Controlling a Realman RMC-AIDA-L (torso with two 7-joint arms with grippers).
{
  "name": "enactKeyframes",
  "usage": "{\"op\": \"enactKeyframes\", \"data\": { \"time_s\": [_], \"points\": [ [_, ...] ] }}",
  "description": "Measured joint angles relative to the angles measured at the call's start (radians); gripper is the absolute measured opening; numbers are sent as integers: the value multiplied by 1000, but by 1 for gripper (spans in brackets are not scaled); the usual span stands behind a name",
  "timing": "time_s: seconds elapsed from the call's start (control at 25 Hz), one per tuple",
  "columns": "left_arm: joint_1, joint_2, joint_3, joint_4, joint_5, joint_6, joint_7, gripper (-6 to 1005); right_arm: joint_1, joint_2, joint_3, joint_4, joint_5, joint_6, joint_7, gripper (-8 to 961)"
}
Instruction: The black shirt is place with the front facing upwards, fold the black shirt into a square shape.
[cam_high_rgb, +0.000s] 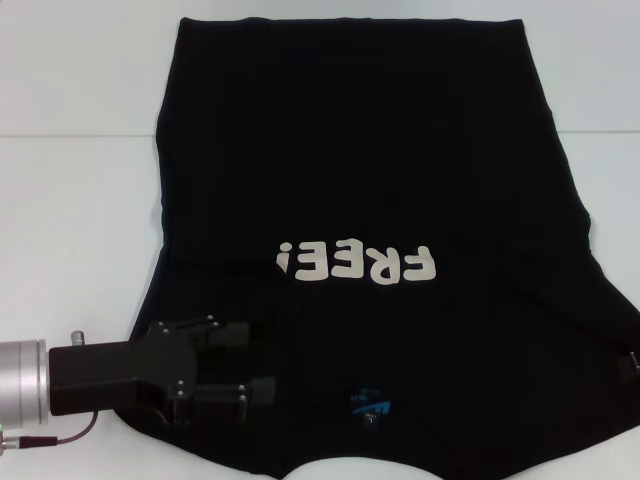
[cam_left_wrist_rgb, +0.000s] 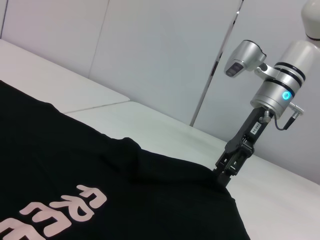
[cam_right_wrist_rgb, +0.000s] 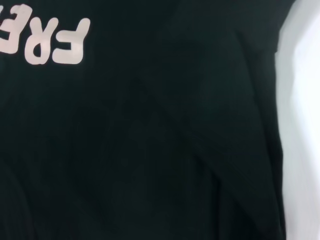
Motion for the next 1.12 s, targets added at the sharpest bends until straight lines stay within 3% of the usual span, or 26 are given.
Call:
{"op": "enactKeyframes", "data": {
  "time_s": [0.6, 1.12],
  "points": [
    [0, 0, 0, 0, 0, 0, 0, 875, -1, -11, 1, 2, -7, -3, 7, 691],
    [-1, 0, 0, 0, 0, 0, 0, 875, 10, -7, -13, 11, -7, 21, 8, 629]
  ]
}}
